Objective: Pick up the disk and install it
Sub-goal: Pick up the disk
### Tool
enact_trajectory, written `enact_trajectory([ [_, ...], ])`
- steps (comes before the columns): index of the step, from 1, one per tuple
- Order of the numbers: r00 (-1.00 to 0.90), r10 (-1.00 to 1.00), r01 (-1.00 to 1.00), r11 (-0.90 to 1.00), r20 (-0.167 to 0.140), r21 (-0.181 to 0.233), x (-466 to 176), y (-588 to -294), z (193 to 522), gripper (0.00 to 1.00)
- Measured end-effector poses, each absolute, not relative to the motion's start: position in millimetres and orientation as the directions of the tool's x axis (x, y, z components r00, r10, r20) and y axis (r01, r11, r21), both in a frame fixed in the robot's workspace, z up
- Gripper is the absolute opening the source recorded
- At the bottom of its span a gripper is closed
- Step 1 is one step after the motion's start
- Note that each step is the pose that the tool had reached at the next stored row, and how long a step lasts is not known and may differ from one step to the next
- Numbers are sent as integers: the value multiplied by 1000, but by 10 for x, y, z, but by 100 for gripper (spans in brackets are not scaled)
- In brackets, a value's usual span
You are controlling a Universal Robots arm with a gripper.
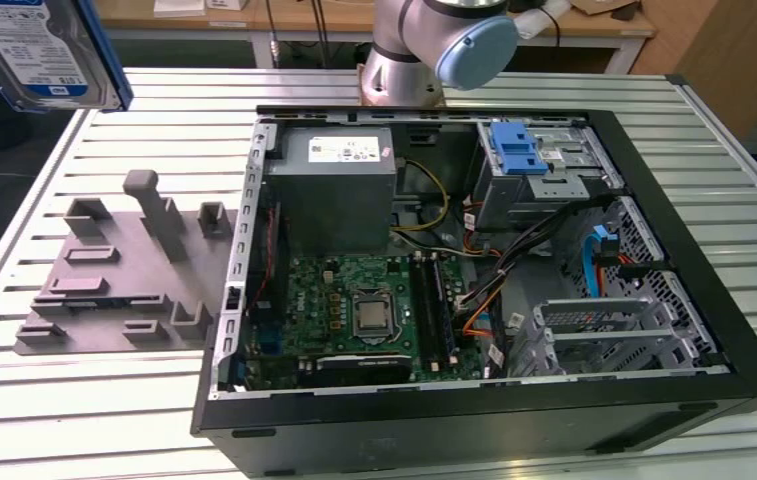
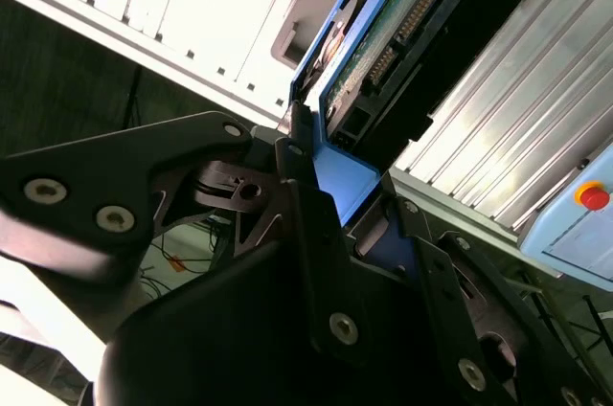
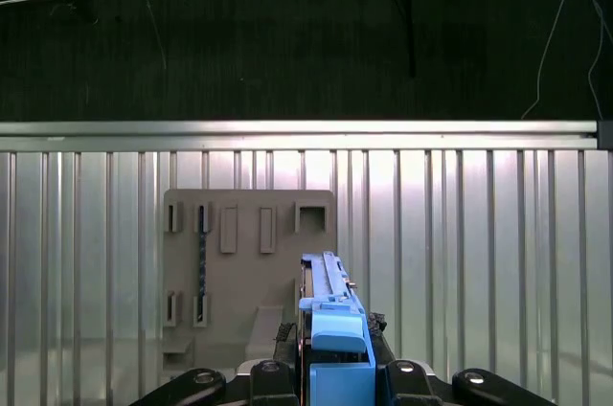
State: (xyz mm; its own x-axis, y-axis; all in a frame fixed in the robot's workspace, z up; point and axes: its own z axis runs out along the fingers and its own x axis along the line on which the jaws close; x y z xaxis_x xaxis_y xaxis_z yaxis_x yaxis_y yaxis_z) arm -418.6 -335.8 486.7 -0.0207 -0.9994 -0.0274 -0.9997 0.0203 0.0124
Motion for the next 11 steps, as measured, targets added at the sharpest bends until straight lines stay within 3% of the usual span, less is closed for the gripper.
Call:
enact_trajectory([
  [11,-21,-999,-1000,20,-27,12,-4164,-3358,4867,37],
])
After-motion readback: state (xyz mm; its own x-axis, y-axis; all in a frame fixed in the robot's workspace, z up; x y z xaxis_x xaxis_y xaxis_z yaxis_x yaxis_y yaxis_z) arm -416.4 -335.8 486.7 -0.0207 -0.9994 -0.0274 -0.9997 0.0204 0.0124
